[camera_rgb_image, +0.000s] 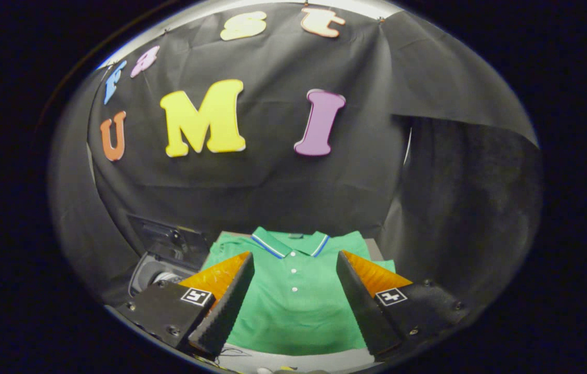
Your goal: Put the clothes into the washing machine and then close the washing machine lid.
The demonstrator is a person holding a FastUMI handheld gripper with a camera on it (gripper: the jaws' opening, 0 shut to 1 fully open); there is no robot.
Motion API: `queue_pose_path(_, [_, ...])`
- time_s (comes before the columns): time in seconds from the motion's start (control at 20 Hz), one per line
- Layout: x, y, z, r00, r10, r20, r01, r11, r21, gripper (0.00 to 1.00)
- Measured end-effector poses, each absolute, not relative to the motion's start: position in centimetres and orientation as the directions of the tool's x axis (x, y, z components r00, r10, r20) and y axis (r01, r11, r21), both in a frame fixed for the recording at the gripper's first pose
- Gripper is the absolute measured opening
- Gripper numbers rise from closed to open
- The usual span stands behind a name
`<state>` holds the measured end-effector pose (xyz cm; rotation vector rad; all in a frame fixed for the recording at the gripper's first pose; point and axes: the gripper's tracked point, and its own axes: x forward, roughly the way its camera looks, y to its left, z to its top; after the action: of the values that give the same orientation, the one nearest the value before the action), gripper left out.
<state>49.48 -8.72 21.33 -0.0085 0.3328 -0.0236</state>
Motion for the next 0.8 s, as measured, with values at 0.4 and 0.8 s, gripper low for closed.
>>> queue_pose_path(0.4, [54.4, -9.5, 11.0, 0.835, -0.018, -0.550, 0.032, 0.999, 0.015, 0.99])
queue_pose_path(0.8, [54.5, -9.3, 10.1, 0.772, 0.025, -0.635, -0.005, 0.999, 0.032, 1.00])
